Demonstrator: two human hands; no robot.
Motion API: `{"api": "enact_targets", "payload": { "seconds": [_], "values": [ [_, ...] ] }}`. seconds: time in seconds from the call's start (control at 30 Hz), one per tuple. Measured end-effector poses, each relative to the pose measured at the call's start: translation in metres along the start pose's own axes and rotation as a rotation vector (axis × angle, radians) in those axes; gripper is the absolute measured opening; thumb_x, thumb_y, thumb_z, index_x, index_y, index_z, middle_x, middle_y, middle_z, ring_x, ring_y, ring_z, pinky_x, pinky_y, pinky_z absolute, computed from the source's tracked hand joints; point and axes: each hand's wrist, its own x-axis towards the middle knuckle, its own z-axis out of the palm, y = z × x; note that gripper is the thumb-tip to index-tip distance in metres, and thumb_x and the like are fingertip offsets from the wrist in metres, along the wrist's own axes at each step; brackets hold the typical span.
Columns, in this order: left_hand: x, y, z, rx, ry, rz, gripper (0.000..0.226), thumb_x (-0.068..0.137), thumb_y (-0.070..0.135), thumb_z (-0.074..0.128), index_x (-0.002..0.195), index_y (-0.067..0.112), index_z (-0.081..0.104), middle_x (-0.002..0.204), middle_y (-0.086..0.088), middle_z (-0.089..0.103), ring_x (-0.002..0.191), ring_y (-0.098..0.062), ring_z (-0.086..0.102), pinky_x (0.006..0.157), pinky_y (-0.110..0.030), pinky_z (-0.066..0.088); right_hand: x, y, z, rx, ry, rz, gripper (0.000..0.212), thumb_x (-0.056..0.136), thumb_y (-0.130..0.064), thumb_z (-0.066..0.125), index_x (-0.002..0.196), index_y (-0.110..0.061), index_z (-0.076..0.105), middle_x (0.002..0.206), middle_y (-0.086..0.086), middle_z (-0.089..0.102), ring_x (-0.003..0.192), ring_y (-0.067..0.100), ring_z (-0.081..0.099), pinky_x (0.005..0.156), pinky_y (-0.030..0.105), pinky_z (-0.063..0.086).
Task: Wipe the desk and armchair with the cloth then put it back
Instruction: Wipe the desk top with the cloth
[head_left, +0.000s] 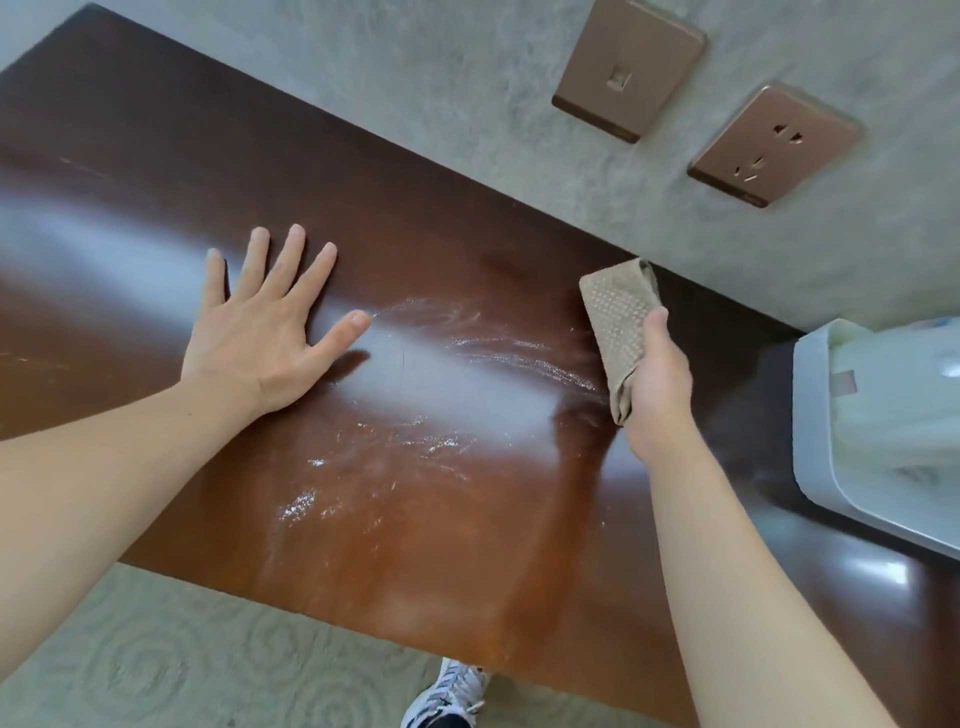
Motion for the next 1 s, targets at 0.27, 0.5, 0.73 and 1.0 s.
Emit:
{"api": "enact_targets", "payload": {
  "seconds": [0.27,0.5,0.73,1.0],
  "values": [
    [0.000,0.002,-0.001,-0.002,-0.006,-0.011,0.091,0.084,0.083,-0.009,0.159,0.034,0.004,0.168,0.001,0.001,0.154,-0.025,-0.006,0.121,-0.055,0.003,0.006,-0.012,-0.048,0.374,0.083,-0.231,0.037,0.100,-0.048,0.048,0.117,-0.020,0.064,0.106,-0.005,0.076,0.104,0.016,0.071,0.089,0.038,0.057],
    [0.001,0.000,0.000,-0.002,0.009,-0.005,0.090,0.086,0.082,-0.008,0.160,0.033,0.006,0.168,0.000,0.003,0.154,-0.026,-0.003,0.121,-0.056,0.005,0.005,-0.002,-0.006,-0.458,0.307,-0.549,0.061,0.091,-0.051,0.028,0.107,-0.005,0.064,0.114,0.020,0.066,0.103,0.028,0.059,0.088,0.037,0.043],
    [0.001,0.001,-0.001,0.008,0.004,-0.003,0.090,0.086,0.082,-0.008,0.160,0.032,0.008,0.168,-0.001,0.005,0.154,-0.026,-0.002,0.121,-0.056,0.005,0.010,0.037,0.043,-1.075,0.018,-0.519,0.053,0.106,-0.042,0.013,0.157,-0.031,0.020,0.167,0.006,0.008,0.152,0.036,-0.002,0.122,0.047,-0.006],
    [0.000,0.003,-0.002,0.008,0.011,0.004,0.092,0.085,0.082,-0.008,0.160,0.031,0.008,0.168,-0.002,0.005,0.154,-0.027,-0.002,0.121,-0.057,0.004,0.005,0.031,0.050,-1.057,-0.072,-0.498,0.053,0.106,-0.041,0.010,0.157,-0.031,0.018,0.167,0.005,0.005,0.152,0.033,-0.005,0.122,0.045,-0.008]
  ]
}}
